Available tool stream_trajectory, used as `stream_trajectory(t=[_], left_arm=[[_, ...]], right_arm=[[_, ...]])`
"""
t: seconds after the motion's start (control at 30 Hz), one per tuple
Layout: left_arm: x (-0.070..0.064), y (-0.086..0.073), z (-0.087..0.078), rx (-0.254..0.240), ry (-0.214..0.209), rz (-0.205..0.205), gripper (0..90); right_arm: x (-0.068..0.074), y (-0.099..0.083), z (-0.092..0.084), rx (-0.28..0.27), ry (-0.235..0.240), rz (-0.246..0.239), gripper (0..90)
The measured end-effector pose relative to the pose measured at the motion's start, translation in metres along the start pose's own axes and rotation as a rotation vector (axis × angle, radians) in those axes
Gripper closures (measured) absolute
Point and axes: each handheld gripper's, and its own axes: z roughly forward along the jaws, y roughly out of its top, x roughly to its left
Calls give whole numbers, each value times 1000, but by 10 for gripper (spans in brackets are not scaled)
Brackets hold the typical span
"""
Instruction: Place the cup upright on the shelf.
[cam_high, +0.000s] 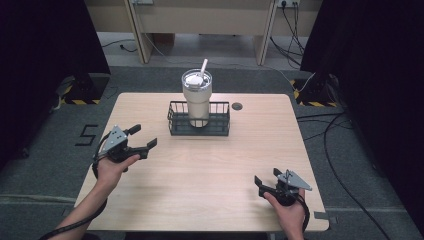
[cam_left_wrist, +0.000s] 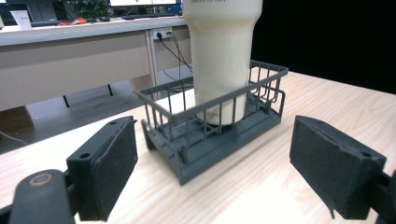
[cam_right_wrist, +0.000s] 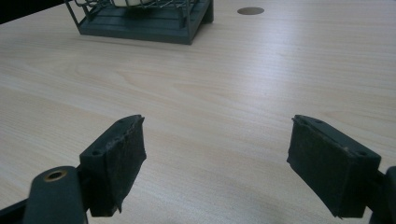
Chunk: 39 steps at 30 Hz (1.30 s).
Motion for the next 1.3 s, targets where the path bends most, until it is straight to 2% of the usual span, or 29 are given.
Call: stream_trajectory(t=[0.27,0.53,0.73,0.97,1.17,1.3], left_arm=[[1,-18,-29,21,22,-13,144],[0,-33,-44,31,44,-29,144],[2,-42,-48,39,63,-35,144],[5,-50,-52,43,86,-66,145],[6,-57,-50,67,78,-80,145],[9,-57,-50,61,88,-82,145]], right_arm=[[0,0,0,1,-1,-2,193],[0,0,0,1,-2,-6,193],[0,0,0,2,1,-6,194],[-1,0,0,1,9,-2,196],[-1,0,0,3,9,-3,197],[-1,0,0,2,5,0,197]])
